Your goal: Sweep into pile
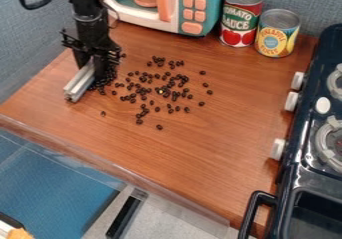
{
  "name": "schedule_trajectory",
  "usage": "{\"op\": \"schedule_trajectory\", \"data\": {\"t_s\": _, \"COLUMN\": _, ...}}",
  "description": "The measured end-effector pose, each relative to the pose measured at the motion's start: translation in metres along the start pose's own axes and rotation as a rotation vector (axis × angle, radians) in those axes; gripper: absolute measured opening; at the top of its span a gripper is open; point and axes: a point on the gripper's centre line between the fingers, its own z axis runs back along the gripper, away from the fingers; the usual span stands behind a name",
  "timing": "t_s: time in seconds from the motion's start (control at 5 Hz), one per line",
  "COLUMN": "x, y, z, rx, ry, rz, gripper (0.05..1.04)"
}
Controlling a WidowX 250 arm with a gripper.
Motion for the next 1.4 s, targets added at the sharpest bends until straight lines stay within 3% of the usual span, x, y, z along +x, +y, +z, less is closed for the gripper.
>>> {"op": "schedule_trajectory", "data": {"t_s": 0.2, "x": 0.013, "y": -0.049, "z": 0.0, "rx": -0.028, "ry": -0.038, "rz": -0.098, "gripper": 0.379}}
{"op": "schedule_trajectory", "data": {"t_s": 0.8, "x": 0.009, "y": -0.107, "z": 0.005, "rx": -0.113, "ry": -0.062, "rz": -0.137, "gripper": 0.379}}
{"op": "schedule_trajectory", "data": {"t_s": 1.4, "x": 0.011, "y": -0.116, "z": 0.008, "rx": -0.164, "ry": -0.08, "rz": -0.112, "gripper": 0.379}}
